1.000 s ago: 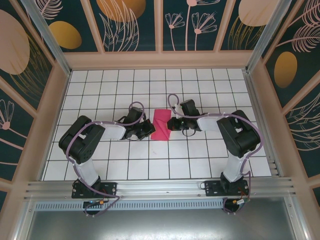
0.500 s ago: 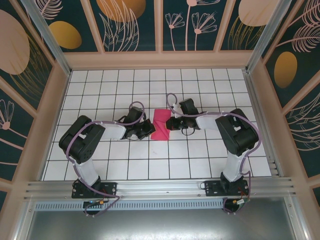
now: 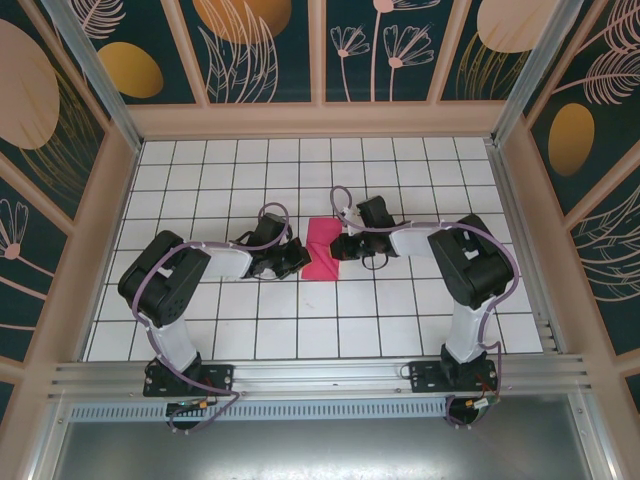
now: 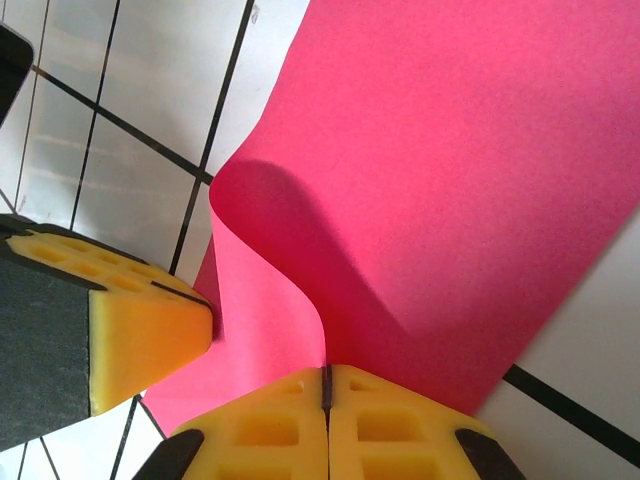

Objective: Fold a paper plane with a square sheet of paper (pick it up from the middle)
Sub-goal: Fold the triangle a second time at the center of the table.

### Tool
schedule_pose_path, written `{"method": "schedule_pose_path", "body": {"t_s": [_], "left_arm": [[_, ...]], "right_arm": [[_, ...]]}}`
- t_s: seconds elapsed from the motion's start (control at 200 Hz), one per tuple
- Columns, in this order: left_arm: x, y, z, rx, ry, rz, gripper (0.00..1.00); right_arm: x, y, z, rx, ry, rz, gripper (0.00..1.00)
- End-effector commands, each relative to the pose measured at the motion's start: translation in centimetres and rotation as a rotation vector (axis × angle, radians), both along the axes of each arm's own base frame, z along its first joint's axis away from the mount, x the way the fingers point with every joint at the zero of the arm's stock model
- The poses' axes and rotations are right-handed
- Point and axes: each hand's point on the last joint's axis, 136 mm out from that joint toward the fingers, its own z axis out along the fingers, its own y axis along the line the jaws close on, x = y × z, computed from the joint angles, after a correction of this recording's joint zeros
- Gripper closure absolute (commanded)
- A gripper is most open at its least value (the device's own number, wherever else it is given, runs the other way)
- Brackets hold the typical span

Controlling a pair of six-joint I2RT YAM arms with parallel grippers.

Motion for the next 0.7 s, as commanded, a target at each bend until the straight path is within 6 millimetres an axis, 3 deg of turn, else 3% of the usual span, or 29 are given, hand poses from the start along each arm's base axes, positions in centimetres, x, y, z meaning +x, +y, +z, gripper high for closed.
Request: {"method": "schedule_pose_path", "body": {"t_s": [0.0,0.375,0.695], "left_arm": [[-0.6,0.9,-1.9,0.075,0.038,0.001,0.97],[-0.6,1.0,-1.9,0.080,0.035,0.001,0.97],[-0.2,0.9,-0.8,0.072,0.013,0.003,0.95]], "right_arm": [[0.5,0.5,0.8,0.015,-0.018,0.027,0.94],[0.1,0.0,-1.5,-0.031,0.031,0.027,0.94],[-0.1,-0.3,-1.6,-0.041,0.031,0.010,0.93]]}}
